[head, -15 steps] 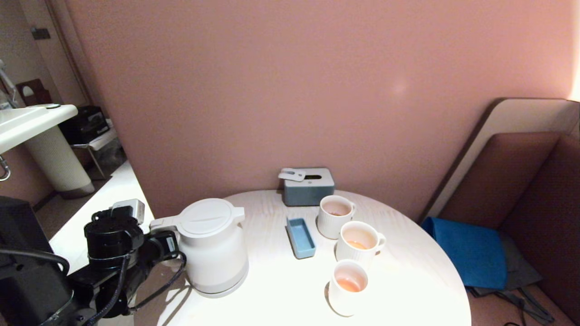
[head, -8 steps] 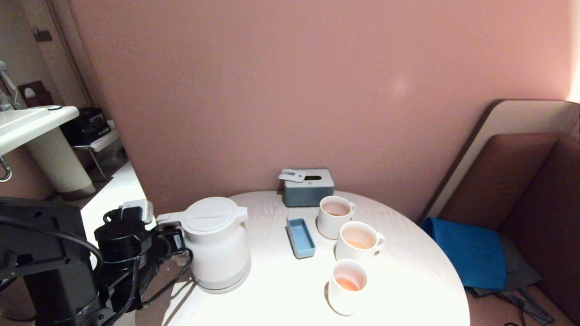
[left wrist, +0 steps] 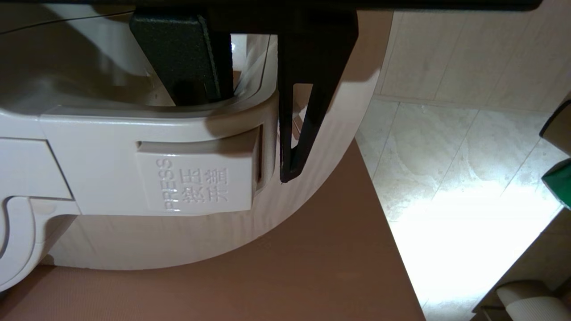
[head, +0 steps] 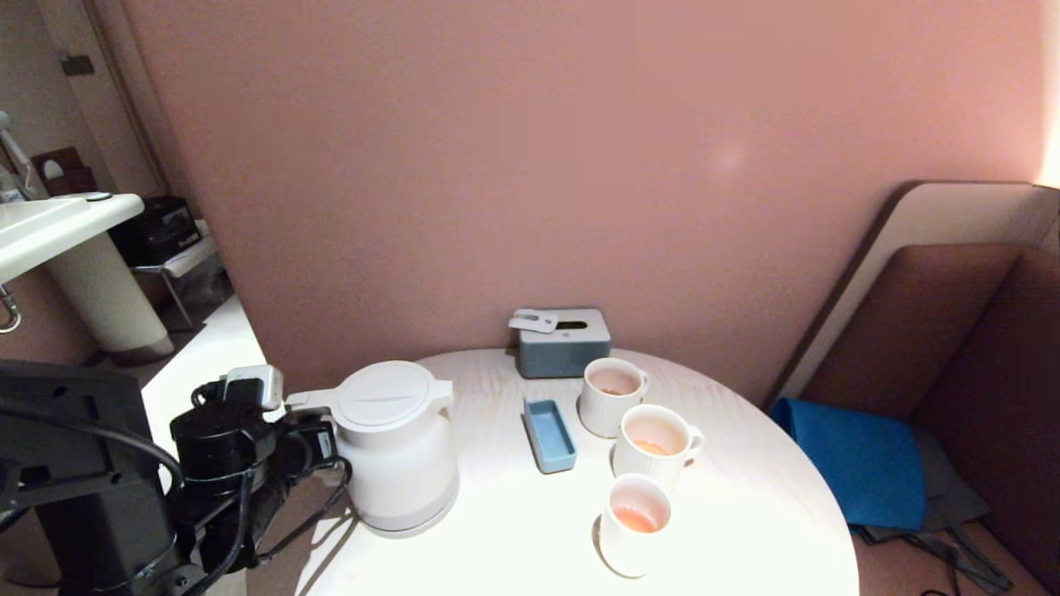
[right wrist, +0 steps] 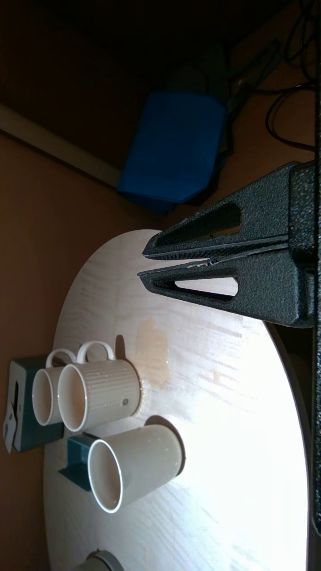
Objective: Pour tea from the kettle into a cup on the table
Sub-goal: Put the cup down on the table
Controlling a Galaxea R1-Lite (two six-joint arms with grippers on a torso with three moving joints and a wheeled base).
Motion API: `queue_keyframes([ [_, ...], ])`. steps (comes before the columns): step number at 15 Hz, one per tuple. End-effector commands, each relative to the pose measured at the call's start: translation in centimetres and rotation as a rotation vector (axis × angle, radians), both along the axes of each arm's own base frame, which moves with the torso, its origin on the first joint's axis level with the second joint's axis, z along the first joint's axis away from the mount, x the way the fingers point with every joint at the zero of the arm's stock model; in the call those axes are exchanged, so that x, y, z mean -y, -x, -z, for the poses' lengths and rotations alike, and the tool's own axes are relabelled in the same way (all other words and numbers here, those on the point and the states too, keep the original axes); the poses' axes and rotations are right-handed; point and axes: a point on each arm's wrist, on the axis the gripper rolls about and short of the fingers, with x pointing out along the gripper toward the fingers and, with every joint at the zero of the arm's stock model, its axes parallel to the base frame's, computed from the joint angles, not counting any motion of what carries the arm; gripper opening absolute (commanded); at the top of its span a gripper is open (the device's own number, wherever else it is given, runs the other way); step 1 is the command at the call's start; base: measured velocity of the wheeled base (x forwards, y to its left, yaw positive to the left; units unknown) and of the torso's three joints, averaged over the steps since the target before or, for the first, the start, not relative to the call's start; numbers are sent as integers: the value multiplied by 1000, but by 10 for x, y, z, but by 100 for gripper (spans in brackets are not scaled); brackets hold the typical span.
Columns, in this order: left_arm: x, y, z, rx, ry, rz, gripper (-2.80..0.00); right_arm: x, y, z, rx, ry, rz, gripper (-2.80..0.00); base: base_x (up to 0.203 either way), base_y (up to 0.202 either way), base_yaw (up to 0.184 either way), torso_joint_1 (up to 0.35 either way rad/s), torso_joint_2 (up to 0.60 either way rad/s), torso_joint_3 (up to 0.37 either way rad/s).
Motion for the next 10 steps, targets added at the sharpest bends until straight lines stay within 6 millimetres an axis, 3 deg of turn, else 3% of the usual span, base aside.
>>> queue_keyframes([
  [1,-1,1,-5,45,6,-6,-280,0,0,0,-1,0,-1,-280,0,0,0,0,0,0],
  [10,-3,6,-4,24,-20,-7,-280,0,0,0,-1,0,-1,-280,0,0,0,0,0,0],
])
